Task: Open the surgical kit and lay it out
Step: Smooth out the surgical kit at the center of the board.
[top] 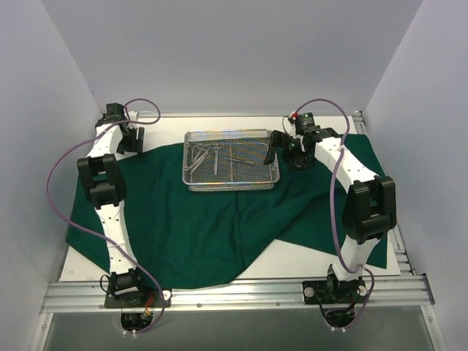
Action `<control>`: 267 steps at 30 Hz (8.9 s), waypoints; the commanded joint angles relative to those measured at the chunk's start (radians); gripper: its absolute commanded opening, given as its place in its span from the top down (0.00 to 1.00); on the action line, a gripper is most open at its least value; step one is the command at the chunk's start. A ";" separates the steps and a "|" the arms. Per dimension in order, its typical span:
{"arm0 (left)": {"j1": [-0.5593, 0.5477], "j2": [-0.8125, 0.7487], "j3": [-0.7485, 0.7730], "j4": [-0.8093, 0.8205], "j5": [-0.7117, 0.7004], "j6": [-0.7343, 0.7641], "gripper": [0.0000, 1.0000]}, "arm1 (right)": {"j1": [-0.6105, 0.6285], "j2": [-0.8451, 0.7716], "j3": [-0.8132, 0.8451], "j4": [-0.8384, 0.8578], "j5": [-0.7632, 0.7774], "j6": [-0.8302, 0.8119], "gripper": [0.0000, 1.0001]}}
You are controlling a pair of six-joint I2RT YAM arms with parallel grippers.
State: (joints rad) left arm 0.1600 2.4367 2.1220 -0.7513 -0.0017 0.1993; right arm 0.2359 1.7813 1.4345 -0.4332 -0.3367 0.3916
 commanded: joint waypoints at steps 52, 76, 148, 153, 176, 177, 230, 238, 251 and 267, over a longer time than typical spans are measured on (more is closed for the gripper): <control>-0.192 -1.010 -0.901 -0.065 -0.075 -0.635 0.38 | 0.016 0.032 0.032 0.048 -0.101 0.053 0.00; 0.030 -0.631 -0.651 -0.476 -0.124 -0.784 0.40 | -0.009 0.093 0.156 0.031 -0.107 0.053 0.00; 0.145 -0.228 0.044 -0.304 -0.043 -0.667 0.98 | -0.130 0.506 0.581 -0.122 0.156 0.029 0.04; 0.142 0.016 0.277 -0.359 -0.037 -0.637 0.98 | -0.127 0.660 0.788 -0.139 0.209 -0.025 0.09; 0.144 -0.143 0.253 -0.336 -0.016 -0.531 0.41 | -0.230 0.845 0.857 -0.300 0.450 0.007 0.09; 0.118 -0.169 0.215 -0.350 -0.033 -0.517 0.41 | -0.262 0.843 0.837 -0.308 0.462 0.009 0.08; -0.017 0.409 0.696 -0.516 0.028 -0.518 0.44 | -0.265 0.984 0.987 -0.332 0.492 0.001 0.00; 0.041 0.285 0.529 -0.499 0.019 -0.457 0.44 | -0.331 1.026 1.112 -0.325 0.435 0.000 0.01; -0.010 -0.247 0.089 -0.311 -0.152 -0.590 0.40 | -0.242 0.655 0.952 -0.272 0.305 -0.010 0.00; 0.177 -0.781 -0.805 -0.224 0.071 -0.604 0.32 | -0.043 0.057 0.077 -0.118 0.186 -0.026 0.00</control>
State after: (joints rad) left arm 0.3202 1.7790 1.3968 -1.0248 0.0254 -0.4076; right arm 0.2264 1.9263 1.6337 -0.5900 -0.1532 0.3691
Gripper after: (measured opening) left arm 0.672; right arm 0.994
